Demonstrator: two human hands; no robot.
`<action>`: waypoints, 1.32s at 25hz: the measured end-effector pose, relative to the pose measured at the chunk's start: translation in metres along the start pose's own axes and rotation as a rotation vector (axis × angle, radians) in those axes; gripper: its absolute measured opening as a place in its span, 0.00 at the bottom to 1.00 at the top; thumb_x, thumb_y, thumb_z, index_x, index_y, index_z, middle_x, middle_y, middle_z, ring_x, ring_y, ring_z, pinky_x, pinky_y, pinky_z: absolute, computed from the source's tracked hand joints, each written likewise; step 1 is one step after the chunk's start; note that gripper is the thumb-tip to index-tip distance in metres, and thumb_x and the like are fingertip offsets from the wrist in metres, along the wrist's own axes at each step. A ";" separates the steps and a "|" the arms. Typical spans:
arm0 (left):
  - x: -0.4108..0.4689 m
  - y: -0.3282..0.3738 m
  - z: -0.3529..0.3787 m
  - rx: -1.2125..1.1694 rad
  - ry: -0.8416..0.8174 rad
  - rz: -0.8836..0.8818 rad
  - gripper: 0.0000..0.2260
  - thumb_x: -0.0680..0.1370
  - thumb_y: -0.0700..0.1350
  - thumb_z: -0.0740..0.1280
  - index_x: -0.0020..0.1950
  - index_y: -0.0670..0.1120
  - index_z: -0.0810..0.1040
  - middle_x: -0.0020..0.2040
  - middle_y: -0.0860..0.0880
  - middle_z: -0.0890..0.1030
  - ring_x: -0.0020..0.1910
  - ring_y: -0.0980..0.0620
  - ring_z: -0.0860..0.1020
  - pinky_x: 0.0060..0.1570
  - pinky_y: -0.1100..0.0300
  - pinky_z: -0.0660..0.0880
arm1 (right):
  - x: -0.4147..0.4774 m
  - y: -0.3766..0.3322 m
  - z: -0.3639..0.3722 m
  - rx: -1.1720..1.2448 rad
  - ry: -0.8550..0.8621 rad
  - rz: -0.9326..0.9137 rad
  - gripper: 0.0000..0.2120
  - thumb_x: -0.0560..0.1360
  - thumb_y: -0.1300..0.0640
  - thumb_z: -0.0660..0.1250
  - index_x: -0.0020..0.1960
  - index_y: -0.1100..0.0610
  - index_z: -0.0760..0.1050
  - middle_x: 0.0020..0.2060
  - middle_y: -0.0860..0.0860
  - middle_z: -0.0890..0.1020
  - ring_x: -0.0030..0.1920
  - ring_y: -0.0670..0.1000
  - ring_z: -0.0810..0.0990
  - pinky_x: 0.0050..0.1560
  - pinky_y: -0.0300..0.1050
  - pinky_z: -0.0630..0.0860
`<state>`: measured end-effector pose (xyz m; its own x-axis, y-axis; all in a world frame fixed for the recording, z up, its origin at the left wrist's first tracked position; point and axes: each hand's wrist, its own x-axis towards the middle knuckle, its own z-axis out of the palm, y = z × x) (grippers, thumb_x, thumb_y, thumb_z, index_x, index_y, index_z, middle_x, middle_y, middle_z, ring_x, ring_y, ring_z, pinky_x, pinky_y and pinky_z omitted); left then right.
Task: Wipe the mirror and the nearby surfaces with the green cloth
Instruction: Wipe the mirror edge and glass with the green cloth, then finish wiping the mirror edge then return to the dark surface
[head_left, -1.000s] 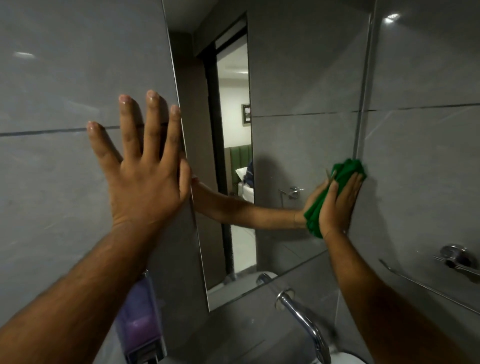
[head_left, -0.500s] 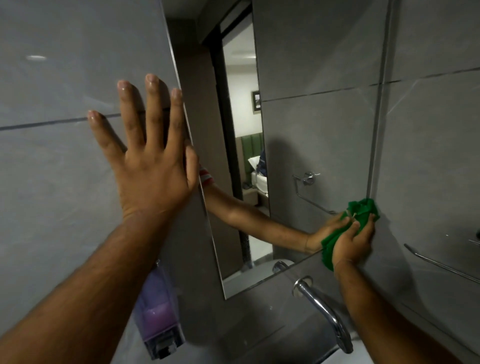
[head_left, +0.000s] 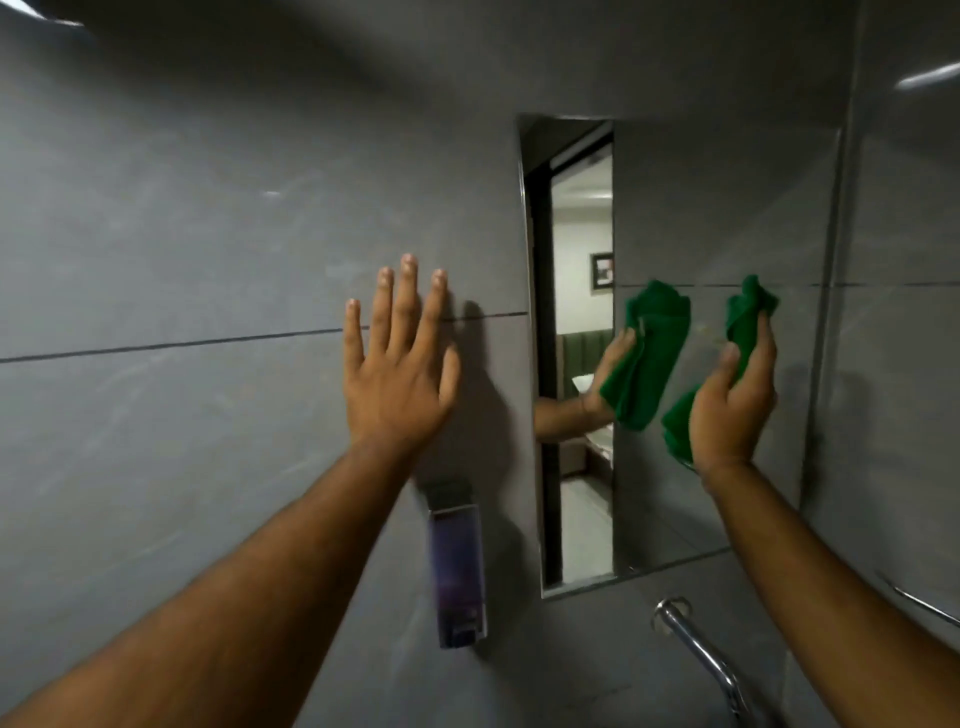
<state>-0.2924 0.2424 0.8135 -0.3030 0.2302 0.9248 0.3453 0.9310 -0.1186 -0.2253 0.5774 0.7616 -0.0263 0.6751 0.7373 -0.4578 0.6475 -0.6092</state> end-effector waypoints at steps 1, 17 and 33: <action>0.001 -0.019 -0.015 0.018 0.010 -0.027 0.37 0.87 0.59 0.55 0.93 0.51 0.47 0.93 0.43 0.45 0.92 0.43 0.46 0.89 0.36 0.46 | 0.005 -0.033 0.014 0.042 -0.031 -0.058 0.23 0.89 0.61 0.58 0.83 0.61 0.66 0.80 0.59 0.74 0.79 0.56 0.75 0.75 0.26 0.66; -0.425 -0.107 -0.050 -0.091 -0.572 -0.272 0.34 0.87 0.51 0.63 0.92 0.48 0.57 0.92 0.42 0.52 0.92 0.42 0.52 0.89 0.39 0.52 | -0.408 -0.124 0.022 0.145 -0.817 -0.036 0.23 0.87 0.67 0.60 0.81 0.69 0.66 0.81 0.64 0.70 0.82 0.62 0.70 0.84 0.56 0.68; -0.960 -0.035 -0.092 -0.216 -1.384 -0.545 0.31 0.86 0.48 0.65 0.90 0.44 0.63 0.90 0.38 0.61 0.89 0.37 0.62 0.85 0.36 0.61 | -0.918 0.162 -0.264 -0.843 -1.993 0.484 0.36 0.89 0.42 0.57 0.89 0.54 0.46 0.89 0.54 0.48 0.90 0.55 0.48 0.90 0.53 0.47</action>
<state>0.0682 -0.0371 -0.0365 -0.9679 0.0724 -0.2408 0.0005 0.9583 0.2858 -0.0404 0.1561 -0.0913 -0.8400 0.0109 -0.5425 0.2229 0.9185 -0.3266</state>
